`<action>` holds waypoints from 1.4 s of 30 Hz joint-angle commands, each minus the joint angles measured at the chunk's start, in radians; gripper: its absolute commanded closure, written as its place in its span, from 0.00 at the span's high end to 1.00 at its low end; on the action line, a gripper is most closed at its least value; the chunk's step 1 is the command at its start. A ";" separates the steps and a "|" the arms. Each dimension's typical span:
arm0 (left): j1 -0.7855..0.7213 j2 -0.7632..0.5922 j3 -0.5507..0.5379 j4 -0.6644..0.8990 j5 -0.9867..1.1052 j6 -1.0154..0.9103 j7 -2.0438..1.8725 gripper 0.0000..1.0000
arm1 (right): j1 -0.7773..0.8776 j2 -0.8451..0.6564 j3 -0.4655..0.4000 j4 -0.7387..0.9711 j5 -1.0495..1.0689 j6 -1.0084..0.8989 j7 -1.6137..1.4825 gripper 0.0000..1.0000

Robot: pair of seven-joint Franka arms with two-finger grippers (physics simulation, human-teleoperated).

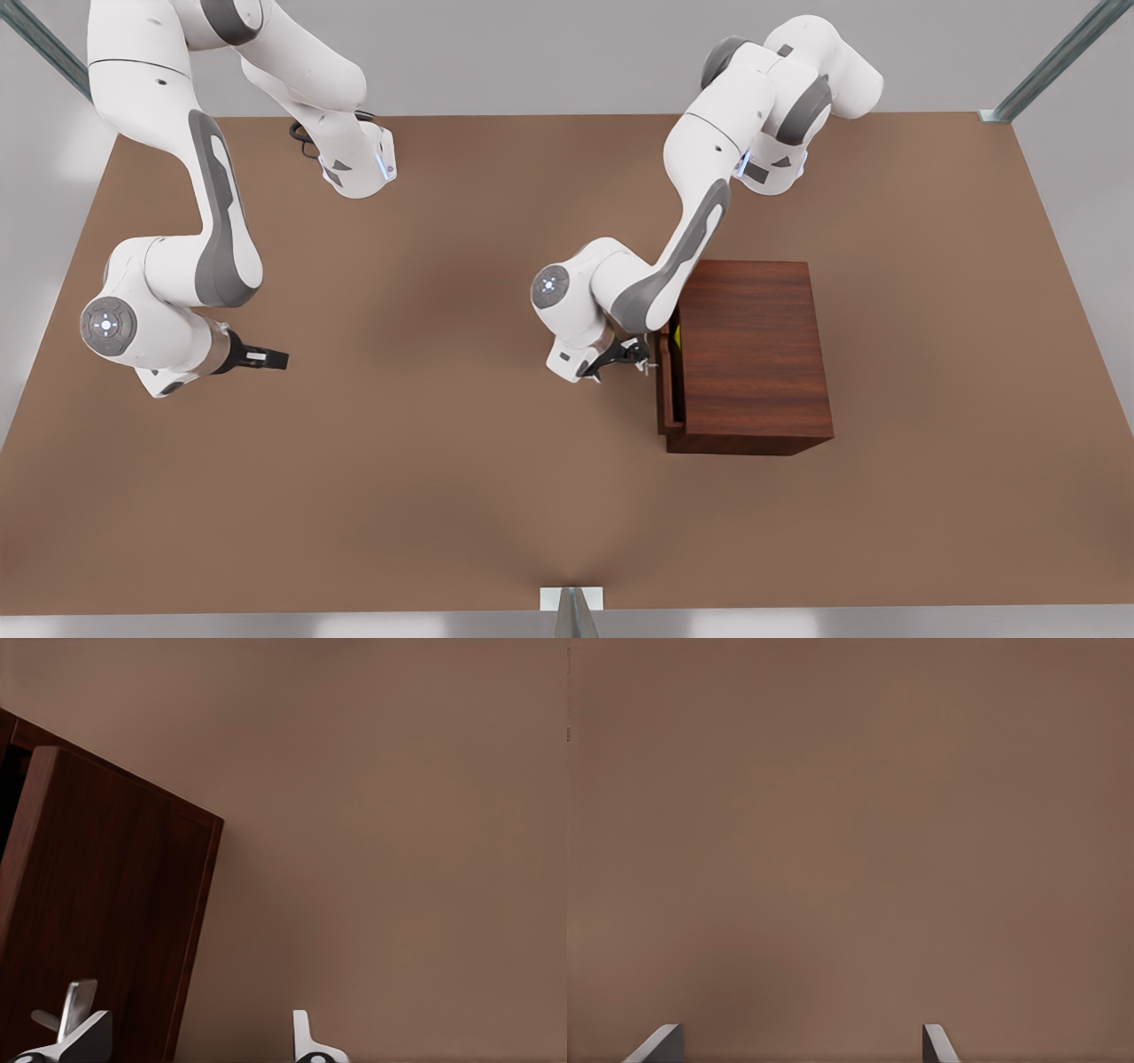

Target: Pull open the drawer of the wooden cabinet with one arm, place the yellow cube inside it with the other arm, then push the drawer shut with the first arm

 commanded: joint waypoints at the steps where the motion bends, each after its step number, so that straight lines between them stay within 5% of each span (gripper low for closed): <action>1: 0.004 -0.002 0.000 -0.004 0.001 0.009 0.043 1.00 | 0.000 -0.001 0.000 0.000 0.001 0.002 0.022 1.00; 42: 0.032 -0.051 0.005 -0.075 0.004 0.006 0.088 1.00 | 0.000 0.001 0.000 0.002 0.001 0.001 0.024 1.00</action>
